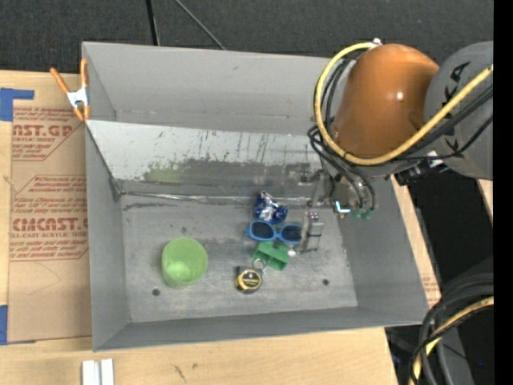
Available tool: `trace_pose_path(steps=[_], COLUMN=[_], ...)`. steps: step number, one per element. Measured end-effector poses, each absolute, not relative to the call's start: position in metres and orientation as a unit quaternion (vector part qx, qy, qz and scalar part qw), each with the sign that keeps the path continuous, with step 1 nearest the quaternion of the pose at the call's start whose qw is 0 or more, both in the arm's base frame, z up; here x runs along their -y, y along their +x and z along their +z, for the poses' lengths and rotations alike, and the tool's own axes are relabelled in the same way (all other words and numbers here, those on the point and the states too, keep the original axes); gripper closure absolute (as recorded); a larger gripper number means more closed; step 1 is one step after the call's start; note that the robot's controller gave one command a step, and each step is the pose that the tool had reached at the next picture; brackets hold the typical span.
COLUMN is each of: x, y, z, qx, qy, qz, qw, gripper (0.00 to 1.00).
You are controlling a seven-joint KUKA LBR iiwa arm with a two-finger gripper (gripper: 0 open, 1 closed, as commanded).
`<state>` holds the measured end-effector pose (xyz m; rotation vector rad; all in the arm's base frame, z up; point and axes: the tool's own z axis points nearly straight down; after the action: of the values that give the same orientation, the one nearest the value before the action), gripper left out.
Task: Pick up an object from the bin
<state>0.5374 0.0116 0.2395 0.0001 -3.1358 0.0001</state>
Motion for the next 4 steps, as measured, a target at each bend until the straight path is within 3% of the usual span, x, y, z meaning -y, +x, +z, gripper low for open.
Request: trace_pose_path(steps=[1, 2, 3, 4], x=[-0.022, -0.022, 0.022, 0.020], y=[0.568, 0.569, 0.540, 0.540], z=[0.073, 0.077, 0.123, 0.121], qx=[0.999, 0.999, 1.000, 1.000], qy=[-0.032, -0.032, 0.006, 0.007], qz=[-0.001, -0.001, 0.001, 0.000], qw=[0.002, 0.000, -0.001, 0.000], gripper=[0.00, 1.00, 1.00, 0.00])
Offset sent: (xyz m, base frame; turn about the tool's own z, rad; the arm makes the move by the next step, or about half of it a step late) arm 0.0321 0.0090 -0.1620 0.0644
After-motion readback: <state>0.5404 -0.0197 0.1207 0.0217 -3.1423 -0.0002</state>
